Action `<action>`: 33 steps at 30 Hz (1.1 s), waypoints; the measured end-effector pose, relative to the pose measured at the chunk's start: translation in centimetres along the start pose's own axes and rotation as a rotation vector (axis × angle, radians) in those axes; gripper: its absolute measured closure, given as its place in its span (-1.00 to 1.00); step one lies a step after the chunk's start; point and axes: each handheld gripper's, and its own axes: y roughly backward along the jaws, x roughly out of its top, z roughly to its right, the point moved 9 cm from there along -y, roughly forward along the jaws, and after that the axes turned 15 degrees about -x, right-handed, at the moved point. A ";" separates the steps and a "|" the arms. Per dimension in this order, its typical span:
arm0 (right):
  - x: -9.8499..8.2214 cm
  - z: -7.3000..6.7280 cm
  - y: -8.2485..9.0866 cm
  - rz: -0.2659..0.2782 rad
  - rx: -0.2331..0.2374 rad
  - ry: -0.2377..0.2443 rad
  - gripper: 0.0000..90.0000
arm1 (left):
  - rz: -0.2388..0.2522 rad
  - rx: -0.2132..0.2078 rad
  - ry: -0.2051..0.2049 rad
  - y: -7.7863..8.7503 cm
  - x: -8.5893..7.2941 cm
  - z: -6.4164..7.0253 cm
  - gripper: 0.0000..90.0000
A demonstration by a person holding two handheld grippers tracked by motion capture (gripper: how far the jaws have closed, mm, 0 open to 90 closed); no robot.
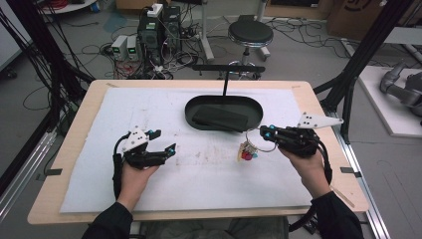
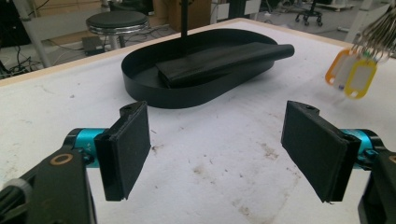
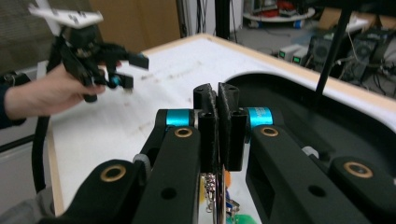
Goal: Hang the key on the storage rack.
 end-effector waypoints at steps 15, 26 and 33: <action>4.1 1.7 -0.7 0.054 0.024 0.027 0.95 | 0.009 -0.048 0.005 0.5 0.0 0.6 -0.46; 6.1 3.3 -0.9 0.082 0.012 0.044 0.95 | 0.022 -0.053 0.018 1.5 0.0 0.7 -0.45; 8.1 4.4 -1.3 0.079 -0.008 0.073 0.95 | 0.025 -0.053 0.018 2.1 -0.1 0.9 -0.45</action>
